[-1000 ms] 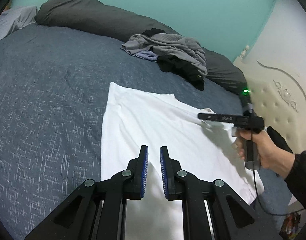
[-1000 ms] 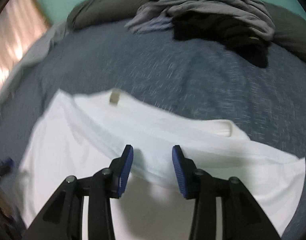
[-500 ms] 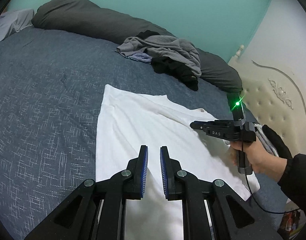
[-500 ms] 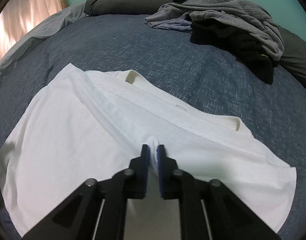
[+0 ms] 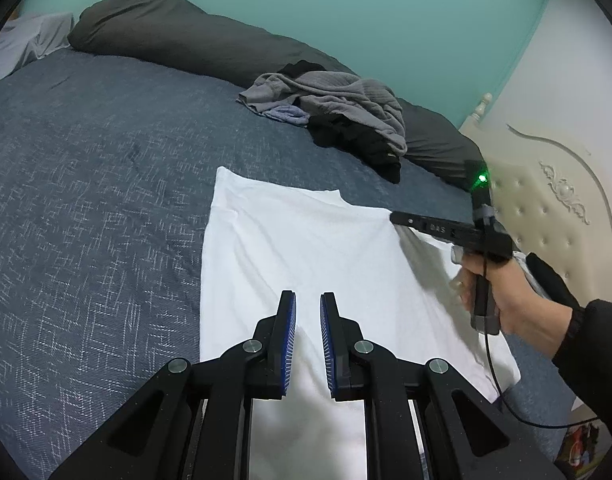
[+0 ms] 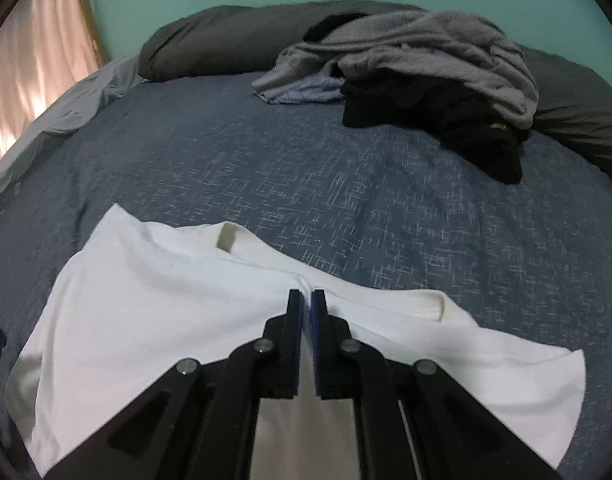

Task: Fold clothes

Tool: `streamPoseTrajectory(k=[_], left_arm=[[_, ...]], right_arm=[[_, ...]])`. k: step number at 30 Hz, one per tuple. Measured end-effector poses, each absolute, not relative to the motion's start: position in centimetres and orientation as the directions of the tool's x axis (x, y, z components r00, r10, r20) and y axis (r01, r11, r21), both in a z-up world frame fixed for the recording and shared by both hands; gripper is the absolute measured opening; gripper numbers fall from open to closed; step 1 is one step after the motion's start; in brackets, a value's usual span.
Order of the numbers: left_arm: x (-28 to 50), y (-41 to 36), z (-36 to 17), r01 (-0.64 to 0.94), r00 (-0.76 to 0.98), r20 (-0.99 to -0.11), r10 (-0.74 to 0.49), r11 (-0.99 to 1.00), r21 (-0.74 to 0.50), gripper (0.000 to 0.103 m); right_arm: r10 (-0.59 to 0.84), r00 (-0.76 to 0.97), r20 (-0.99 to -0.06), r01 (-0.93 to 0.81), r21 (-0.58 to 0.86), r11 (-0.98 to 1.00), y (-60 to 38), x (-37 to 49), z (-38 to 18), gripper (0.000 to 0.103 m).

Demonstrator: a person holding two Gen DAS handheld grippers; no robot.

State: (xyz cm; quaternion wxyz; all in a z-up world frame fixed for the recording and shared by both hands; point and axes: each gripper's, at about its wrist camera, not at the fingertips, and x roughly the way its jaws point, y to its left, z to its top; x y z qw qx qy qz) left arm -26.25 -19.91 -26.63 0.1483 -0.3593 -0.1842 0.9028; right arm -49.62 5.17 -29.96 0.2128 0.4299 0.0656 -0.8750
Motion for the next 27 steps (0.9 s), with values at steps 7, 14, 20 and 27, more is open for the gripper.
streamPoseTrajectory(k=[7,14,20,27], left_arm=[[-26.3,-19.9,-26.9,-0.134,-0.690,-0.602,0.402,-0.888,-0.439,0.013],[-26.3,-19.8,-26.8,-0.135,-0.692,-0.600,0.403,-0.888,-0.440,0.013],[-26.4,-19.6,-27.1,-0.138,-0.685,-0.608,0.401,-0.891,-0.432,0.013],[-26.5,-19.6,-27.3,-0.133,-0.683,-0.613,0.398,-0.892,-0.432,0.014]], right_arm=[[-0.350,-0.535,-0.769,0.376,0.154,-0.914,7.7,-50.4,-30.0,0.006],[-0.240,-0.619,-0.748,0.193,0.151,-0.970,17.3,-51.3,-27.0,0.035],[-0.219,-0.556,-0.802,0.194,0.131,-0.972,20.3,-50.5,-28.6,0.035],[-0.224,-0.520,-0.824,0.245,0.108,-0.964,19.0,-50.0,-30.9,0.035]])
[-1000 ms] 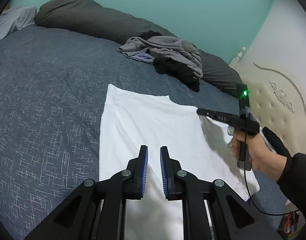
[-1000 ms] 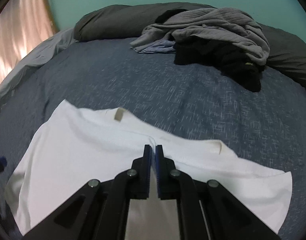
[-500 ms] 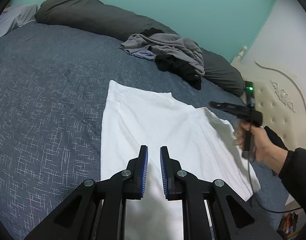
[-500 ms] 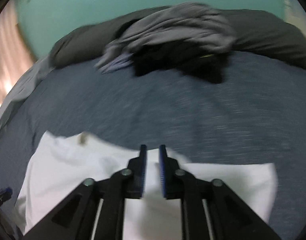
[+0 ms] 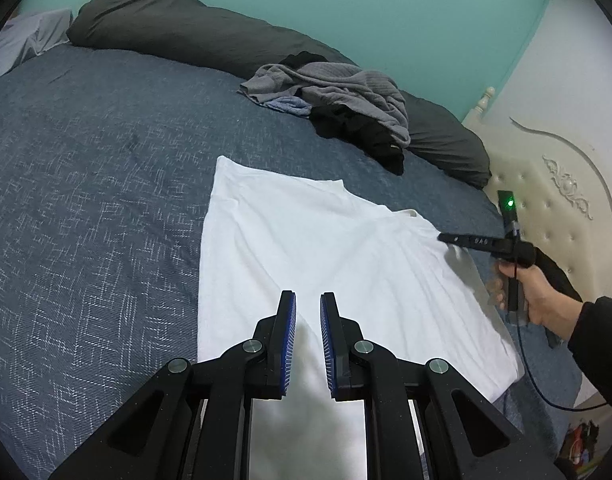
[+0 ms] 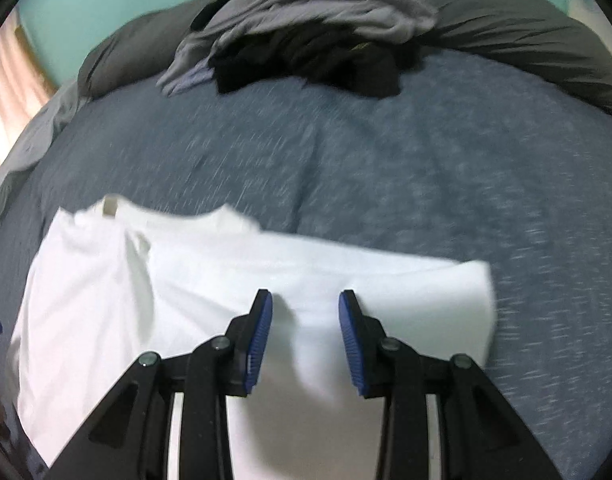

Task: Fold clothes

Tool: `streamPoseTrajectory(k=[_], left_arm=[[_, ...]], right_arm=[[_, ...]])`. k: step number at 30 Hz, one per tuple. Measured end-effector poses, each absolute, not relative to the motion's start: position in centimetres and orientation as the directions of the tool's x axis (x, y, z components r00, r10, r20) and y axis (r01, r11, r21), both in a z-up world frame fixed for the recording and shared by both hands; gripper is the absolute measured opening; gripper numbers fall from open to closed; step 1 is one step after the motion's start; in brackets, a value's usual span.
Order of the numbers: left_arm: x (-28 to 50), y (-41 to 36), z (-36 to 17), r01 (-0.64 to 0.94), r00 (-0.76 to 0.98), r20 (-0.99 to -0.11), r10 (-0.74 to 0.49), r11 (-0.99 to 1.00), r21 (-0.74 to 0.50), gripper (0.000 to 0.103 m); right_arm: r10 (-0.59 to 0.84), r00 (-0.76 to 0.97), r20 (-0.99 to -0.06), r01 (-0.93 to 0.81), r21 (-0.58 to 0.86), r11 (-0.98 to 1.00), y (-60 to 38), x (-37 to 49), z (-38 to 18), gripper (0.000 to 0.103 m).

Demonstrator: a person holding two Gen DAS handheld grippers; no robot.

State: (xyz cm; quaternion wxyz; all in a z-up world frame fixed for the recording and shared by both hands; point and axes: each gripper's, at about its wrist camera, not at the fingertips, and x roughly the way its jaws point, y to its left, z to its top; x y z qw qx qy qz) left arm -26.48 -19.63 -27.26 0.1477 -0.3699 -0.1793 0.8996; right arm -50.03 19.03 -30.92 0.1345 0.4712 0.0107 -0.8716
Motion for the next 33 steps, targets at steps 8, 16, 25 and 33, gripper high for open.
streamPoseTrajectory(k=[8,16,25,33], left_arm=[[-26.5,-19.9,-27.4,-0.126,-0.682,-0.613,0.398,-0.890,-0.437,0.014],[-26.5,-19.9,-27.4,-0.126,-0.683,-0.614,0.395,-0.892,-0.434,0.014],[-26.5,-19.8,-27.5,-0.127,-0.679,-0.617,0.398,-0.891,-0.435,0.014],[-26.5,-19.8,-27.6,-0.124,-0.680,-0.618,0.394,-0.893,-0.433,0.014]], right_arm=[[-0.199,-0.551,-0.811,0.263,0.057,-0.963,17.7,-49.5,-31.2,0.000],[-0.195,-0.599,-0.777,0.228,0.067,-0.971,18.5,-50.0,-30.0,0.000],[-0.243,-0.532,-0.811,0.203,0.156,-0.967,19.5,-50.2,-31.7,0.037],[-0.182,-0.554,-0.812,0.242,0.051,-0.969,17.6,-49.8,-32.1,0.003]])
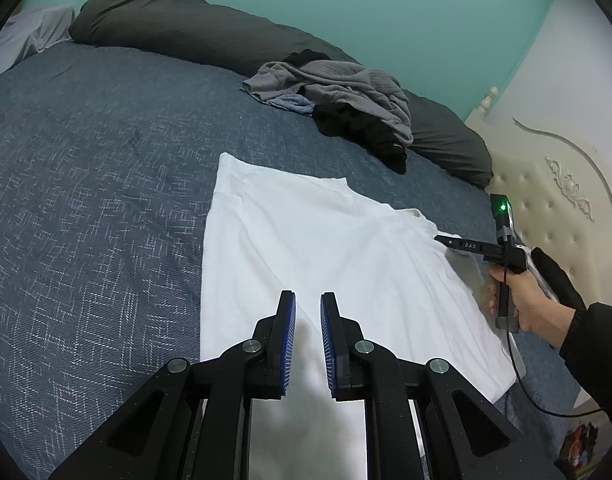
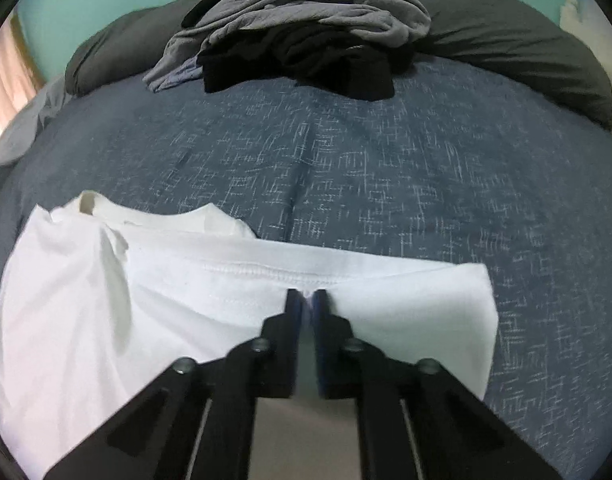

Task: Fold clothes

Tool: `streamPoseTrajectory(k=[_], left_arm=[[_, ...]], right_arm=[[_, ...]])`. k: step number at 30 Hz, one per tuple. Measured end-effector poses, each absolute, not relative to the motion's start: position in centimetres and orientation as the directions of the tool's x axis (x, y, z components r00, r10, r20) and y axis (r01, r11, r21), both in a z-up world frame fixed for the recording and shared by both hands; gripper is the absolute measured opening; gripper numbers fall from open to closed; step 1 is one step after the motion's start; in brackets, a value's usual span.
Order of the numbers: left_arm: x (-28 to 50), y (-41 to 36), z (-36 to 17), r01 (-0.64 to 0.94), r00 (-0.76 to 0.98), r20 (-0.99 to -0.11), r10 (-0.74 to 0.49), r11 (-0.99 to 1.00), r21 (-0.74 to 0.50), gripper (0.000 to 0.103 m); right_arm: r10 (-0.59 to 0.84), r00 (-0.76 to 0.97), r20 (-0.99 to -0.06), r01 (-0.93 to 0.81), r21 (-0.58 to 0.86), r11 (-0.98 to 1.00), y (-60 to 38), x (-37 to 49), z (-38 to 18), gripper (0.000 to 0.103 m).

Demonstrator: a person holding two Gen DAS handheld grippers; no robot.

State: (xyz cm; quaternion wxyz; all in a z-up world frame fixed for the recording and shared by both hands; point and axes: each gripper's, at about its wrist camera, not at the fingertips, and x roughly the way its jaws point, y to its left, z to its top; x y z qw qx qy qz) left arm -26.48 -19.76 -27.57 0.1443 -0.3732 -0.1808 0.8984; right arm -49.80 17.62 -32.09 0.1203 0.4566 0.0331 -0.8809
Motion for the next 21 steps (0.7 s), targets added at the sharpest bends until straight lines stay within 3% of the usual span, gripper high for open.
streamPoseTrajectory(k=[7,15,21], left_arm=[[-26.5,-19.9,-27.6,-0.121,-0.680,-0.619,0.393,-0.893,-0.434,0.014],[-26.6,-19.8,-27.7,-0.120,-0.679,-0.621,0.392,-0.894,-0.432,0.014],[-27.0,-20.6,-27.7,-0.102,-0.678,-0.626,0.386,-0.892,-0.439,0.014]], right_arm=[[-0.180,-0.631,-0.754,0.187,0.077,-0.979,19.0,-49.7,-30.3,0.003],[-0.150,-0.616,-0.773,0.131,0.087,-0.988,19.2,-51.4,-30.7,0.003],[-0.192,-0.620,-0.760,0.073,0.188,-0.980,21.0,-51.3,-31.1,0.004]])
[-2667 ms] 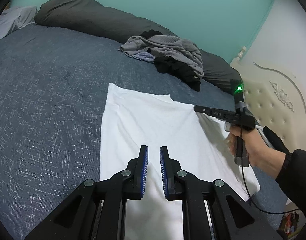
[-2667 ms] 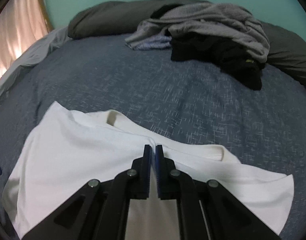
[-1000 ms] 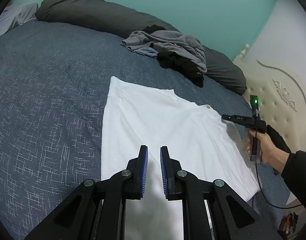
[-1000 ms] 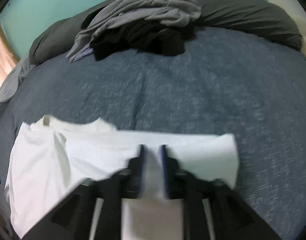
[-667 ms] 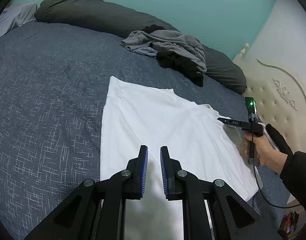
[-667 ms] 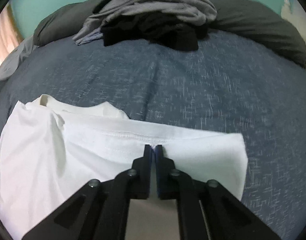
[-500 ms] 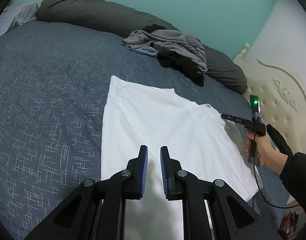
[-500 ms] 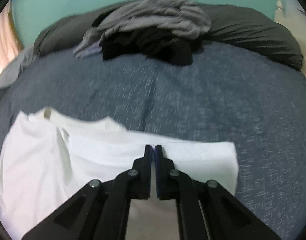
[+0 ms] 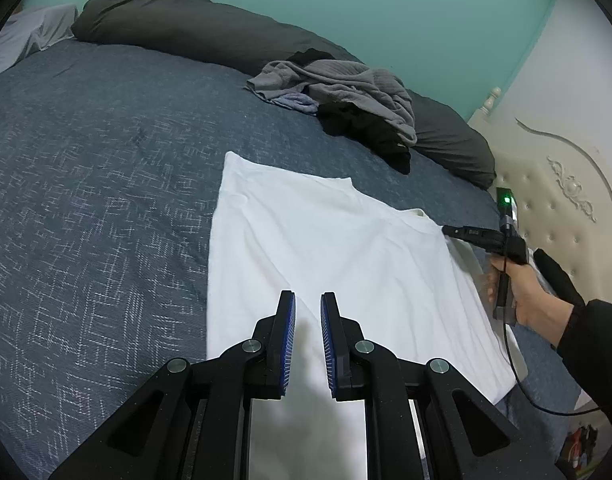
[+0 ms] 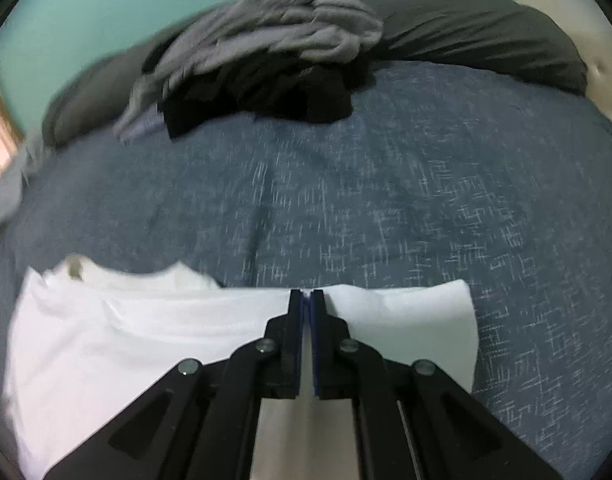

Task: Fold clothes

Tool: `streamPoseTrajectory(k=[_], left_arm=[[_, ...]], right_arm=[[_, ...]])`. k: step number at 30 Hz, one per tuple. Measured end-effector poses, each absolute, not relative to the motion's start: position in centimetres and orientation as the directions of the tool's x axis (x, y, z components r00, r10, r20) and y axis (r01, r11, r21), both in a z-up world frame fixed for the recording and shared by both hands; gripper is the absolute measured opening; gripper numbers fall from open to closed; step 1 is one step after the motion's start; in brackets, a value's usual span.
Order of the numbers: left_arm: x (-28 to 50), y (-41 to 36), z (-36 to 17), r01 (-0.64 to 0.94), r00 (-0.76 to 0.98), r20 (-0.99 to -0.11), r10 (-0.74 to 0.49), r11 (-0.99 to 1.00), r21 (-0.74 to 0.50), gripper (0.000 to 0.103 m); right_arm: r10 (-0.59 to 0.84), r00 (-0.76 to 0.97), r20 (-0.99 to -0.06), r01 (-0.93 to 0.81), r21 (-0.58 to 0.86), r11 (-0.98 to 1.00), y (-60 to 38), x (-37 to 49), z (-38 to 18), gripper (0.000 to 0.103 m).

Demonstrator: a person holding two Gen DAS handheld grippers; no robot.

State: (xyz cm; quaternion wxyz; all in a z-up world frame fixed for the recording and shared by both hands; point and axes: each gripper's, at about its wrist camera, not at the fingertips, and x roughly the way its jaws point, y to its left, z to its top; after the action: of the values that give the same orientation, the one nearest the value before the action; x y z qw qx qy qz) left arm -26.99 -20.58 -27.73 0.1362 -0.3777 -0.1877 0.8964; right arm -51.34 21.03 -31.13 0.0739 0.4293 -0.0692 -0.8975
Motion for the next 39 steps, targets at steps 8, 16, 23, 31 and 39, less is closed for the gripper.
streamPoseTrajectory(k=[8,16,23,31,39], left_arm=[[-29.6,-22.2,-27.7,-0.076,-0.666,-0.648,0.370,-0.897,-0.435,0.028],[-38.9,-23.4,-28.3,-0.075,-0.578,-0.732,0.362,-0.916,-0.394,0.030],[-43.7,-25.7,-29.3,0.006,-0.581,-0.720,0.380,-0.882,-0.471,0.030],[-45.5,-24.2,-30.3,-0.019,-0.573,-0.730,0.373,-0.896,-0.444,0.002],[-45.0,-25.4,-28.4,0.003,-0.627,-0.712,0.317,-0.912,-0.409,0.002]], right_arm=[[-0.244,-0.632,-0.735,-0.012,0.324,-0.946,27.6,-50.2,-29.7,0.050],[-0.278,-0.594,-0.755,-0.018,0.358,-0.933,31.0,-49.7,-31.4,0.050],[-0.302,-0.571,-0.763,0.045,0.338,-0.940,29.4,-50.9,-32.0,0.050],[-0.255,-0.598,-0.760,0.068,0.269,-0.961,29.1,-51.1,-31.5,0.004],[-0.207,-0.673,-0.710,0.064,0.223,-0.973,29.7,-50.9,-29.8,0.004]])
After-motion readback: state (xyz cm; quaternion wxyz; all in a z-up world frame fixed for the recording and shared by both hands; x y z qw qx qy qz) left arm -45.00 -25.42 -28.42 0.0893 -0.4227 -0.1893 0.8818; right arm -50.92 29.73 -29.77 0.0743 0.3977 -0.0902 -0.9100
